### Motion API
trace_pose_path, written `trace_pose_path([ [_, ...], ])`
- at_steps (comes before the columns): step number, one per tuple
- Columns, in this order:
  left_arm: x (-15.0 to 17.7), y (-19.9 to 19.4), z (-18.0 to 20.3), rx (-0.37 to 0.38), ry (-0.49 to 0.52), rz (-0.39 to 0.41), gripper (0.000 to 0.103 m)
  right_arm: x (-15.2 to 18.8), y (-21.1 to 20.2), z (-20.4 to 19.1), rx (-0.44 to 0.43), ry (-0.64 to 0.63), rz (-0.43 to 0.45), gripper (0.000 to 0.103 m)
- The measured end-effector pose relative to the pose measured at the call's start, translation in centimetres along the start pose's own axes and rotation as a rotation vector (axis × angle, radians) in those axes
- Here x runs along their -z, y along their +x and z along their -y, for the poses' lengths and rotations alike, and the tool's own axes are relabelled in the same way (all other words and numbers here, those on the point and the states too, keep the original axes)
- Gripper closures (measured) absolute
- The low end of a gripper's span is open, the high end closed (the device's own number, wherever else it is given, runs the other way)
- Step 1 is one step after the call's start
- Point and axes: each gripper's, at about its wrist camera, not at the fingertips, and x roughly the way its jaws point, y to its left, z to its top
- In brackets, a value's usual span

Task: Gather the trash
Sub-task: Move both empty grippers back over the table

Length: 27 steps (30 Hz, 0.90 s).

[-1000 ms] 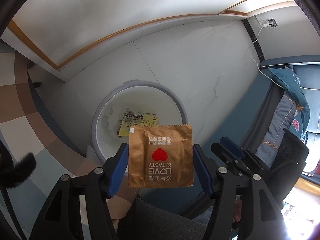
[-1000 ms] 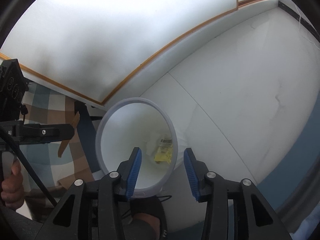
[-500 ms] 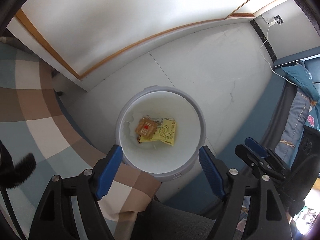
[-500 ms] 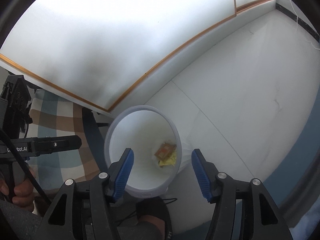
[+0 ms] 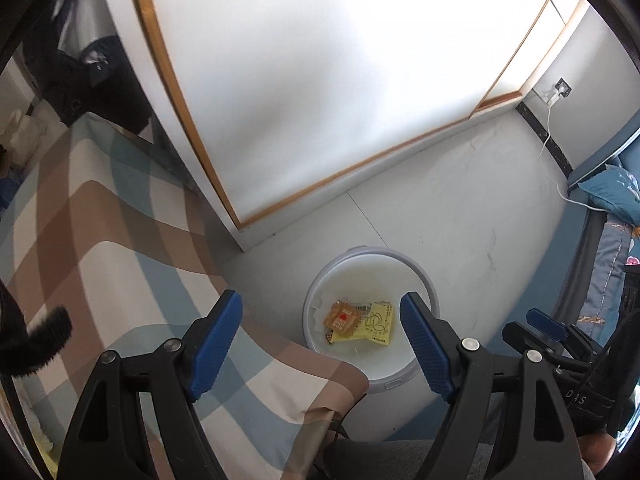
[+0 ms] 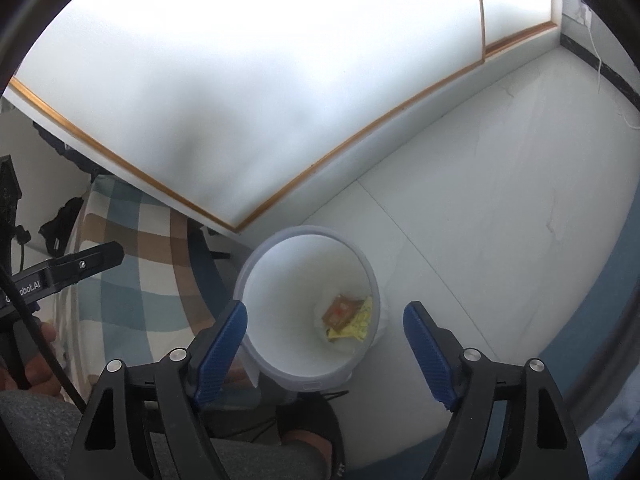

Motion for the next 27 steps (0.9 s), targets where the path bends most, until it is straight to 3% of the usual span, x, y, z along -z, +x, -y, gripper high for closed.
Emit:
trace_pose_path([
  [3,0.4,-2.6,-0.7,0.027,-0.036,0.079,0.023,-0.3,-1.6,-1.2,0.003,-0.033,0.045,0.019],
  [5,0.5,-4.4,-0.9,0.015,-0.045,0.126,0.017,-0.6,-2.3,-1.8,0.01,-0.048,0.068,0.018],
  [10,0.8,-8.8,-2.4,0.009,-0.075,0.238,0.015,-1.3,-4.6,-3.1,-0.007,-0.033,0.12,0.018],
  [15,1.7,-12.8,-5.3,-0.038,-0.111,0.366,0.014,-1.9,-7.5,-6.0,-0.018,-0.079,0.196,0.018],
  [22,3.9,-17.5,-10.5,-0.058,-0.235,0.497,0.014,-2.4,-12.7,-13.4,-0.091,-0.197,0.334,0.018],
  [27,6.2,-20.7,-14.3,-0.088,-0.315,0.55,0.014,-1.4,-15.0,-19.1,-0.181,-0.284,0.385,0.018],
])
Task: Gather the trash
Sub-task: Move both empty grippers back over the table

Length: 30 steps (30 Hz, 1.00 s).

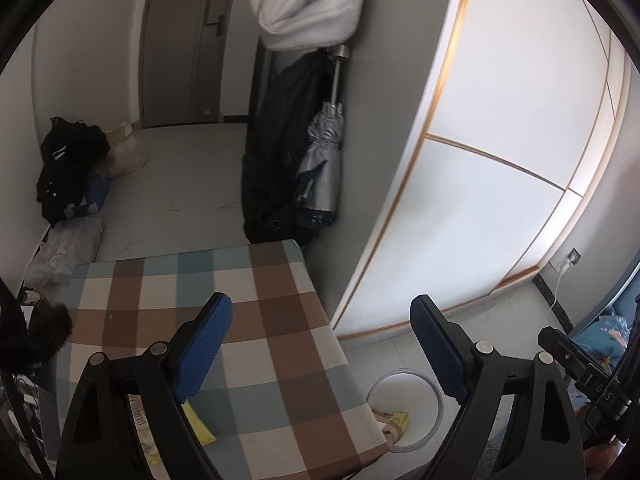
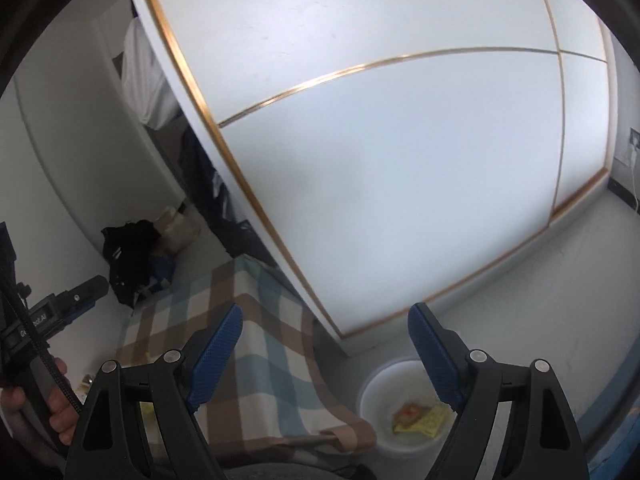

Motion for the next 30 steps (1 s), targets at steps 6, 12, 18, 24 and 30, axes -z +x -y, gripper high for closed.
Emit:
trace_pose_path([
  [6,-0.1,-3.5,-5.5,-0.099,-0.075,0.069,0.014,0.2,0.1,-8.0,-0.132,-0.097,0.01,0.018],
  [12,0.6,-5.9,-11.3,-0.199,-0.136,0.11,0.014,2.0,1.6,-14.2,-0.225,-0.173,-0.03,0.017],
  [18,2.4,-6.0,-16.4,-0.231,-0.194,0.078,0.014,4.3,3.7,-18.2,-0.294,-0.225,-0.094,0.018],
  [24,4.8,-4.9,-20.5,-0.259,-0.266,0.028,0.014,6.1,5.8,-21.9,-0.311,-0.278,-0.155,0.018],
  [30,6.0,-3.7,-23.4,-0.225,-0.35,-0.033,0.014,7.4,8.3,-24.5,-0.289,-0.327,-0.228,0.018],
])
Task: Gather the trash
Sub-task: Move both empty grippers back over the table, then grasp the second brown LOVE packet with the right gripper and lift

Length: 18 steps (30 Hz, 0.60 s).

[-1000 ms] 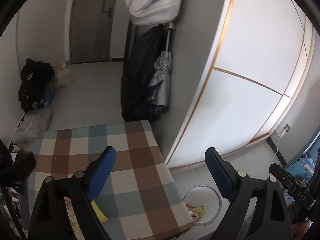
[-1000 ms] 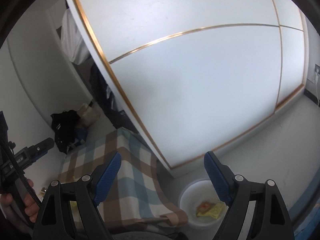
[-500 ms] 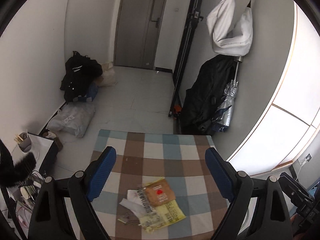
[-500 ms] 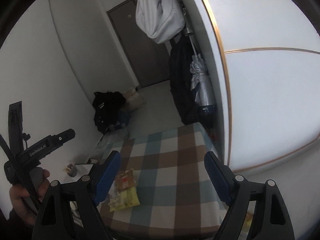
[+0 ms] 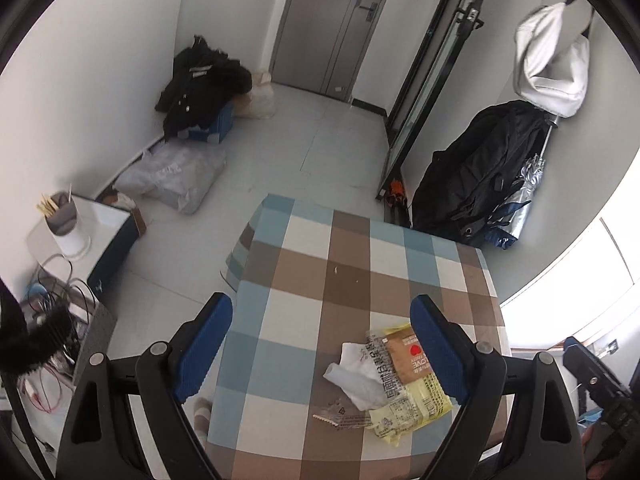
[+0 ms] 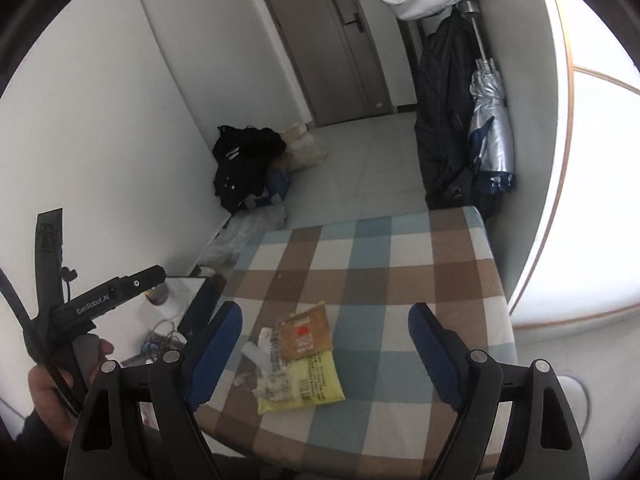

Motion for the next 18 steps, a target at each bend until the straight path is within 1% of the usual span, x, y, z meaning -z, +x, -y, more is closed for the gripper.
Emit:
trace_pose_path([
  [2,0.1,0.0,-0.9,0.008,-0.025,-0.009,0.014,-0.1,1.3,-0.5,-0.006,-0.006,-0.031,0.018],
  [4,0.2,0.4,-1.5,-0.016,-0.037,-0.027,0.014,0.0,2.9,-0.9,-0.013,-0.006,-0.061,0.018],
  [7,0.5,1.0,-2.5,-0.042,-0.067,-0.063,0.014,0.0,5.0,-1.7,0.003,-0.021,-0.106,0.018],
  [9,0.5,1.2,-3.3,-0.036,-0.102,-0.085,0.014,0.0,6.6,-2.3,0.019,-0.05,-0.124,0.018],
  [11,0.3,1.1,-3.9,-0.044,-0.113,-0.082,0.014,0.1,8.1,-2.9,0.031,-0.075,-0.147,0.018],
  [15,-0.1,0.6,-4.3,-0.094,-0.085,-0.039,0.014,0.7,10.9,-3.5,0.07,-0.106,-0.224,0.018],
  [18,-0.1,0.8,-5.0,-0.113,-0.08,-0.038,0.014,1.1,12.7,-3.5,0.107,-0.122,-0.265,0.018],
])
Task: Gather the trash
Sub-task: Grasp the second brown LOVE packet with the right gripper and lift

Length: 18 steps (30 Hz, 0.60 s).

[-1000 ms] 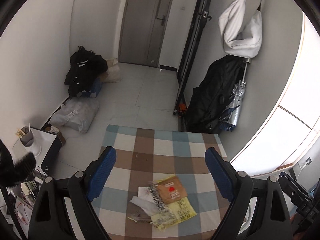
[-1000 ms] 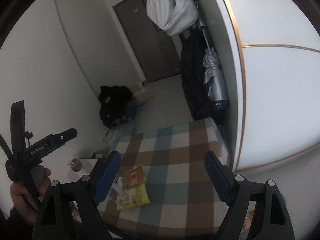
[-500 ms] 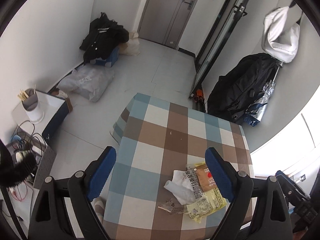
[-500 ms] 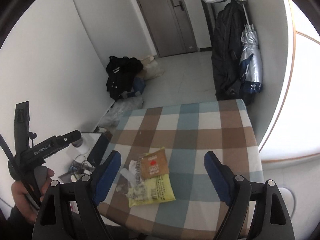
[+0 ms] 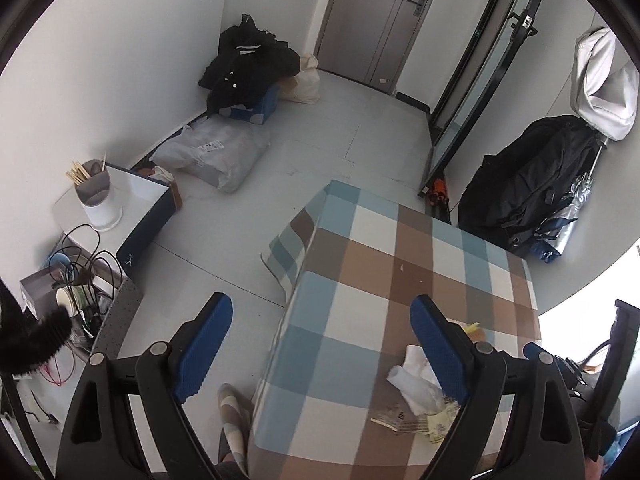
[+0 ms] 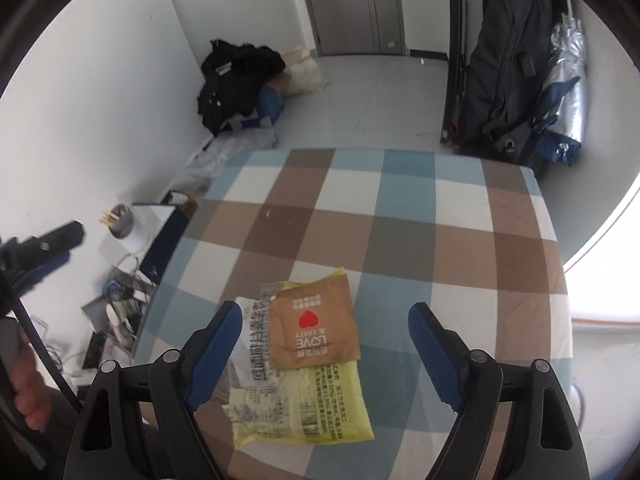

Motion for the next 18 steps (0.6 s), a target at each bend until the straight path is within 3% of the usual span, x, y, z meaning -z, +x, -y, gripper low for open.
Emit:
trace_pose_path([
  [9,-0.3,1.0,-2.2,-0.004,-0.061,-0.037,0.014,0.5,2.6,-1.4,0.039,-0.104,-0.06,0.02],
  [18,-0.1,1.8,-2.4,-0.024,-0.052,-0.066,0.014,0.7,5.0,-2.2,0.039,-0.112,-0.144,0.032],
])
